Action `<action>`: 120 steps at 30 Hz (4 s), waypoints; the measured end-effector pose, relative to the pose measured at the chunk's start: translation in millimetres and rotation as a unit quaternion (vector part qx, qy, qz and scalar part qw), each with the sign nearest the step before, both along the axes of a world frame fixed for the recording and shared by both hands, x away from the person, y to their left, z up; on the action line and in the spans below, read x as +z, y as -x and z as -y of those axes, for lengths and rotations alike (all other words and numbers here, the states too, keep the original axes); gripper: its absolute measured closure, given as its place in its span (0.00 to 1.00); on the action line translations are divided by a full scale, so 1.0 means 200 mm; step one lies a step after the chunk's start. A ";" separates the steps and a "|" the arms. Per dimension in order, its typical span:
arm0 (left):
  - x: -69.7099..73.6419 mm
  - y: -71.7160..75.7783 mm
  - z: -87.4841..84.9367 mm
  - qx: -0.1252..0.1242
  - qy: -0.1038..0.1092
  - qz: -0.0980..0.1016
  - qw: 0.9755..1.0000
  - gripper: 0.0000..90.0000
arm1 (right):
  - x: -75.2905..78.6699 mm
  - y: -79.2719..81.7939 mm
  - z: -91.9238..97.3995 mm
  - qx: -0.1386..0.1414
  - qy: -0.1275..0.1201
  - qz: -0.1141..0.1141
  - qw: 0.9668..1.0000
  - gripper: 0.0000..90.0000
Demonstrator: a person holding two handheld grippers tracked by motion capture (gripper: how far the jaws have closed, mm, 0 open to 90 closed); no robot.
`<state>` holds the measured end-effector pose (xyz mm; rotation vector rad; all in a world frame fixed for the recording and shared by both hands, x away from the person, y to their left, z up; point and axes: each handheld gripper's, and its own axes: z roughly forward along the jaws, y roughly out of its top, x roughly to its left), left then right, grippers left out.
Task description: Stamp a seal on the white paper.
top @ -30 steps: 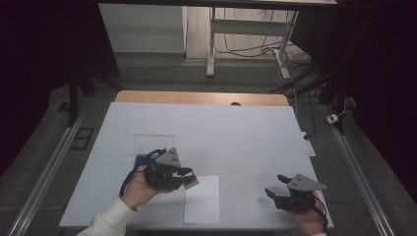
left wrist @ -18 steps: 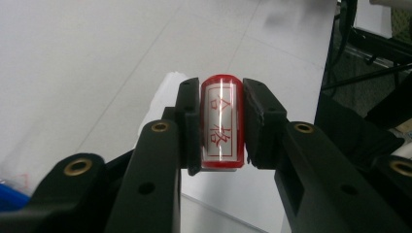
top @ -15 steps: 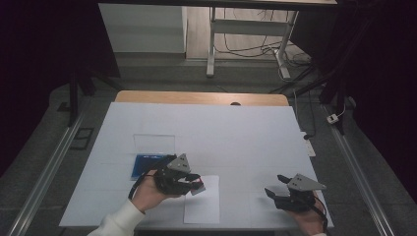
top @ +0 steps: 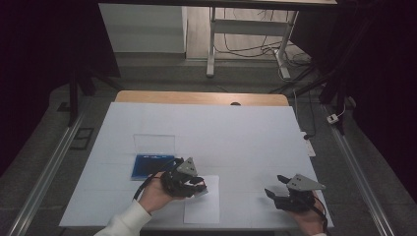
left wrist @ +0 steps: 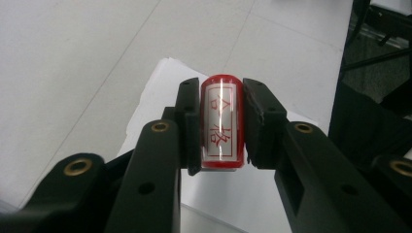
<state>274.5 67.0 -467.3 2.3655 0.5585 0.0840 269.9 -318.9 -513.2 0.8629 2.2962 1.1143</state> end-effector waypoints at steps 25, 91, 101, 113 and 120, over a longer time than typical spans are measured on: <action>-0.08 -0.02 0.09 -0.003 -0.037 0.003 0.999 0.78 | 0.00 0.00 0.00 0.000 0.002 -0.003 1.000 0.33; -0.14 -0.01 0.13 -0.002 -0.066 0.002 0.998 0.79 | -0.01 0.00 -0.01 0.004 0.008 -0.011 1.000 0.33; -0.14 -0.01 0.12 -0.002 -0.063 0.005 0.998 0.79 | -0.01 0.00 -0.01 0.004 0.008 -0.011 1.000 0.33; -0.13 0.00 0.12 0.000 -0.059 0.011 0.998 0.79 | -0.01 0.00 -0.01 0.010 -0.001 -0.016 1.000 0.33; -0.08 0.00 0.10 0.010 -0.037 0.020 0.999 0.79 | 0.01 0.00 -0.01 0.013 -0.012 -0.012 1.000 0.33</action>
